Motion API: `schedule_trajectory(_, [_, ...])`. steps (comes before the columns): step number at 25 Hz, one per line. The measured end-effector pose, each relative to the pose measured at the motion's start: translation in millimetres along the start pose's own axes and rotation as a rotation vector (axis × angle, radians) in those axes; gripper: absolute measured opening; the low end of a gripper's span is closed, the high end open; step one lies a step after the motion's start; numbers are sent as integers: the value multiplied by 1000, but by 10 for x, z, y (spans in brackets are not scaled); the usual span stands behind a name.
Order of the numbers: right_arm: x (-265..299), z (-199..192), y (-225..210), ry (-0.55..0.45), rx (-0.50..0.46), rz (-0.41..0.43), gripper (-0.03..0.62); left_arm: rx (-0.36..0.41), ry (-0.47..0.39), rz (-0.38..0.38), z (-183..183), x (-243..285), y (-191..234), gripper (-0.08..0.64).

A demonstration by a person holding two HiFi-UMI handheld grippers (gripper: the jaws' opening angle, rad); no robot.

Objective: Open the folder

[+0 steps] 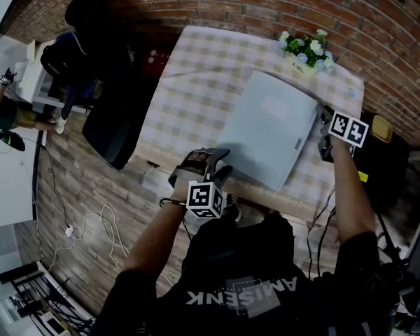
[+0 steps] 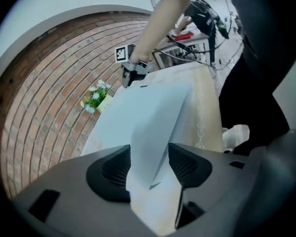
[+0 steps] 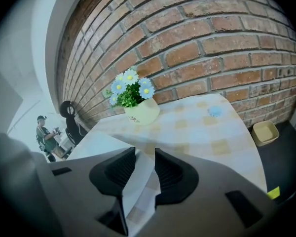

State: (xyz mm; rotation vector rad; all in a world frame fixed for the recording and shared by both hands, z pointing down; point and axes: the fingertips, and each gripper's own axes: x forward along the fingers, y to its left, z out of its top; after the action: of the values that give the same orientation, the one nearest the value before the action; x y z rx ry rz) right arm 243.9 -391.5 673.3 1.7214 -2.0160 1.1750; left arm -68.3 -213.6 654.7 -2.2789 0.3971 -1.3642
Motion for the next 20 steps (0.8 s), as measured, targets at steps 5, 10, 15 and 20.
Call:
schedule_trajectory(5, [2, -7, 10, 9, -23, -5, 154, 122, -22, -3, 83, 82, -48, 235])
schedule_trajectory(10, [20, -12, 35, 14, -45, 1, 141, 142, -90, 33, 204, 4, 33, 235])
schedule_trajectory(15, [8, -18, 23, 9, -33, 4, 141, 147, -127, 23, 327, -19, 76, 233])
schedule_trajectory(20, [15, -20, 31, 15, -40, -2, 141, 14, -199, 29, 343, -103, 134, 225])
